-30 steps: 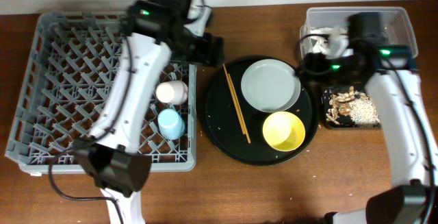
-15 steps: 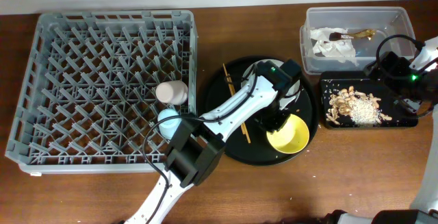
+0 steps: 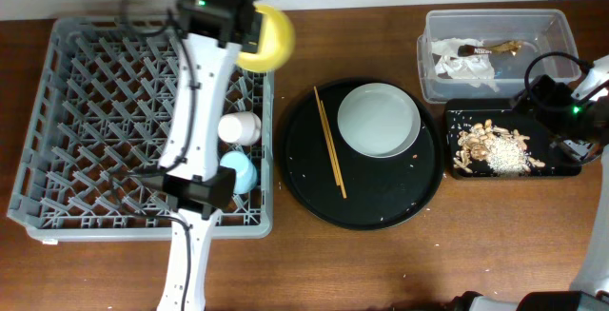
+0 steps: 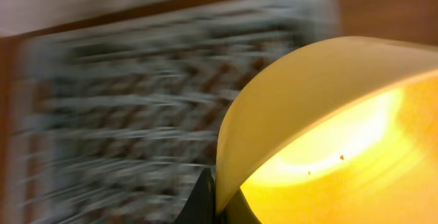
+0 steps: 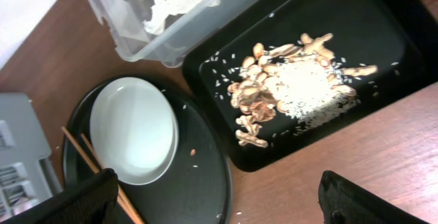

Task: Sort waste into correct bins and load items into the dishwasher rack
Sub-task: 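Grasp the yellow bowl with the left gripper and lift it, then place the yellow bowl tilted in the rack's back row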

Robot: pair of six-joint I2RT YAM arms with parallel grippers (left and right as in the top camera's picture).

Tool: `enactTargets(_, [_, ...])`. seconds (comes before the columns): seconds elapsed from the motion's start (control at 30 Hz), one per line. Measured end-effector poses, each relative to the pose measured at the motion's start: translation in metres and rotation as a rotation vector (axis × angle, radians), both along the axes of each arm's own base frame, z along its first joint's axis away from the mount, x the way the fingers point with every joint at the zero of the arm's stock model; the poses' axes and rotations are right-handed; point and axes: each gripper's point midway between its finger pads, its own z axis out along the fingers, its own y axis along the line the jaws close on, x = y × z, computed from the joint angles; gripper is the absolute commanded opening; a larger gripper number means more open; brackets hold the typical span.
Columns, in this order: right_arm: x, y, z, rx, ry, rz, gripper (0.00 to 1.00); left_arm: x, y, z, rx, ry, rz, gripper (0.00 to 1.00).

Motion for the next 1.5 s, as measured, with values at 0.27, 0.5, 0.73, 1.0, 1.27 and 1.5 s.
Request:
enactTargets(0.27, [-0.003,-0.004,-0.002,-0.020,0.020,-0.014,0.94,-0.125,0.095,0.210,-0.036,-0.444,0.144,0.01])
enactTargets(0.5, [-0.005,-0.004,-0.003,-0.020,0.027,-0.015,0.94,-0.071,0.137,0.111,0.195,-0.393,0.577,0.00])
enactTargets(0.73, [-0.007,-0.003,-0.004,-0.019,0.037,-0.017,0.94,0.007,0.086,-0.003,0.156,-0.640,0.575,0.01])
enactTargets(1.0, [-0.007,-0.003,-0.004,-0.019,0.037,-0.017,0.94,0.037,0.045,-0.062,0.258,-0.535,0.388,0.01])
enactTargets(1.27, [-0.009,-0.002,-0.005,-0.025,0.045,0.003,0.94,0.047,0.046,-0.093,0.279,-0.519,0.395,0.01])
enactTargets(1.5, [-0.009,-0.002,-0.005,-0.025,0.045,0.003,0.94,0.049,0.054,-0.101,0.300,-0.505,0.403,0.19])
